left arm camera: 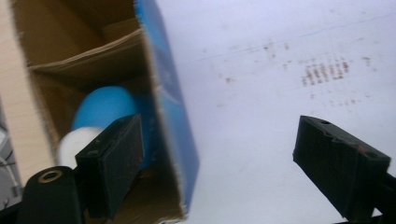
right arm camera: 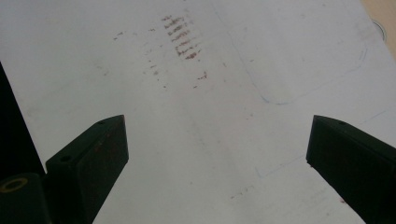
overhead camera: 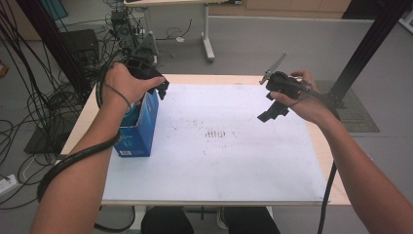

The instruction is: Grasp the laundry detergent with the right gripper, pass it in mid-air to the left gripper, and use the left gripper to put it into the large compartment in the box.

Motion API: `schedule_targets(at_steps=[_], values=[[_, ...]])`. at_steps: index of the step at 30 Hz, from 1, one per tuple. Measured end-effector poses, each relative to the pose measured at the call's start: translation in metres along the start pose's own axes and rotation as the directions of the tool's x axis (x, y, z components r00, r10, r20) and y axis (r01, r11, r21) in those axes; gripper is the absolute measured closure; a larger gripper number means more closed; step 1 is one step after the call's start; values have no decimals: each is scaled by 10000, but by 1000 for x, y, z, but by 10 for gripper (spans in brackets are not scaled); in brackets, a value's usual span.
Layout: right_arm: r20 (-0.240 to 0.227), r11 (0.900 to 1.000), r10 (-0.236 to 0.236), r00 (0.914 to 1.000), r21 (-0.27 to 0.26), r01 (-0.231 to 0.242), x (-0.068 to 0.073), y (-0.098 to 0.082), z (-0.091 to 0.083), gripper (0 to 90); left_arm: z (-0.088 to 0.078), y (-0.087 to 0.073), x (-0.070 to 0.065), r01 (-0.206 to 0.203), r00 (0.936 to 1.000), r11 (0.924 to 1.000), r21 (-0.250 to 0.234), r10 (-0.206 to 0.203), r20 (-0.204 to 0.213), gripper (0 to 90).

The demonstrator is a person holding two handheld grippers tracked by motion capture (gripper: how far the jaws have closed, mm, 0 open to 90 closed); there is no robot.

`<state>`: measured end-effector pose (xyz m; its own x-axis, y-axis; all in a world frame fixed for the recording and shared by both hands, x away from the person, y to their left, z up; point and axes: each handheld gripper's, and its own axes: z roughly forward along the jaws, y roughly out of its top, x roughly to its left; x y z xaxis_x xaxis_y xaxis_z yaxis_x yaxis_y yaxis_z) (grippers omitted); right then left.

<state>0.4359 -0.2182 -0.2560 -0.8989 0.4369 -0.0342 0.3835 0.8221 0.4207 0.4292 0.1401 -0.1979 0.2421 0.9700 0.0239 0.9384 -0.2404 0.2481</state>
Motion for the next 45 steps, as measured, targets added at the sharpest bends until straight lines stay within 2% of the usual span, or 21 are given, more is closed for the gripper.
schedule_targets(at_steps=[2, 9, 17, 26, 35, 45], values=[[61, 9999, 131, 9999, 83, -132, -5, 1, -2, 57, 2, 3, -10, -241, 9997, 9997, 26, 241, 67, 160], [199, 9976, 647, 9977, 237, -652, -25, 1, -7, 57, 4, 10, -35, -675, 9966, 9977, -56, 677, 463, 158], [280, 9930, 1126, 9932, 339, -1135, -39, -5, -8, 58, 6, 16, -52, -903, 9939, 9958, -180, 913, 624, 159], [472, 9863, 1581, 9863, 396, -1600, -49, -10, -13, 58, 9, 23, -60, -957, 9922, 9950, -273, 975, 771, 159], [469, 9881, 1446, 9884, 460, -1467, -48, -5, -8, 58, 17, 28, -65, -1176, 9894, 9929, -156, 1185, 842, 162], [580, 9885, 1410, 9883, 468, -1437, -48, -5, -7, 58, 16, 28, -64, -1159, 9894, 9932, -148, 1167, 867, 162]])
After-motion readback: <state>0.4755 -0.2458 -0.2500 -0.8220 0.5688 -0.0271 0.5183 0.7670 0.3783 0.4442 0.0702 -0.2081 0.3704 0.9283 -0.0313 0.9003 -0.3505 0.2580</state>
